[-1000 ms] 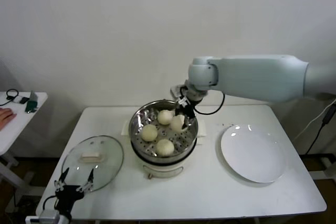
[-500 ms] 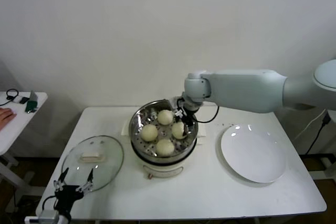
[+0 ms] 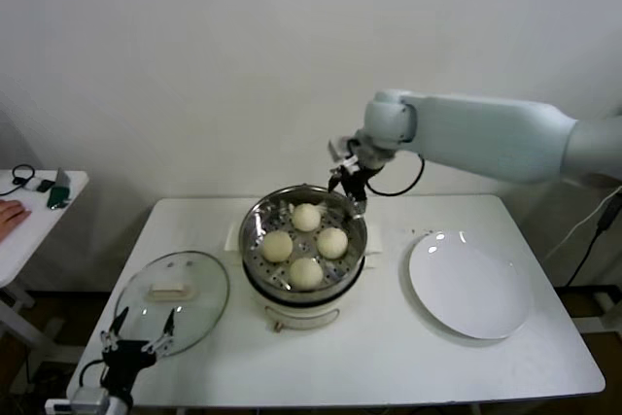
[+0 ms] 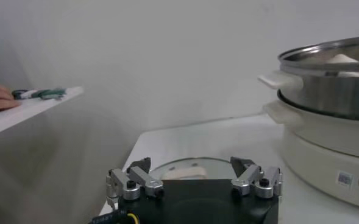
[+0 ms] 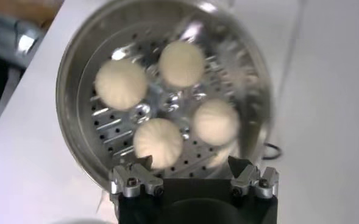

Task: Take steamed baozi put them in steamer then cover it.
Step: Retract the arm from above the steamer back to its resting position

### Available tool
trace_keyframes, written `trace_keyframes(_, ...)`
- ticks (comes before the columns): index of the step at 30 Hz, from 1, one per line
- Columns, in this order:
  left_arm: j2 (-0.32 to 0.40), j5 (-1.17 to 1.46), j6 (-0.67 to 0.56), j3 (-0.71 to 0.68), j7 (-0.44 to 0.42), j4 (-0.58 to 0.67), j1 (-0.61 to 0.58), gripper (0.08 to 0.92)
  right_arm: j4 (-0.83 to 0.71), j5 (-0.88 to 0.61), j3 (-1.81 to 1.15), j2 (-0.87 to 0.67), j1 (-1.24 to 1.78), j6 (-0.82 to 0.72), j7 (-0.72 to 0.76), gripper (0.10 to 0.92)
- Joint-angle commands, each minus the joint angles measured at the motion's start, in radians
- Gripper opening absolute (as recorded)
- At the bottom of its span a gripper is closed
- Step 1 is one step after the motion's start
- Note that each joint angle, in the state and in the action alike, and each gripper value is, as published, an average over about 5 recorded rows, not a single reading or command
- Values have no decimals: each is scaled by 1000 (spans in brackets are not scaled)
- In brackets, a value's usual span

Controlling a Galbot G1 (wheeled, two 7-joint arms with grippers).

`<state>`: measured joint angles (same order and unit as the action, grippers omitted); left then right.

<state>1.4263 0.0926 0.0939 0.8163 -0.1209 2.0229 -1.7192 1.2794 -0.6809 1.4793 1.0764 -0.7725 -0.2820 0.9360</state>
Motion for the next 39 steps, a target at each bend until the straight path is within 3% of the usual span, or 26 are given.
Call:
trace_keyframes(1, -5, -4, 1, -6, 0, 5, 1, 823, 74, -263, -492, -317, 174, -53, -347, 823)
trace_keyframes(7, -4, -3, 2, -19, 13, 6, 1, 823, 279, -224, -983, -586, 653, -38, -591, 823)
trace_keyframes(13, 12, 1, -20, -44, 77, -10, 30, 823, 377, -206, -1406, -735, 1225, 120, -825, 823)
trace_keyframes(18, 14, -18, -51, -54, 96, -6, 50, 823, 419, -199, -2015, -623, 1810, 211, -932, 823)
trace_keyframes(23, -2, -32, -82, -49, 91, -11, 60, 823, 481, -163, -2327, -426, 2203, 316, -940, 823)
trace_keyframes(31, -14, -50, -97, -66, 71, -12, 66, 823, 475, 18, -2391, -154, 2454, 501, -888, 823)
trace_keyframes(39, -28, -138, -132, -75, 73, -12, 89, 823, 469, 13, -2267, -33, 2512, 640, -892, 823)
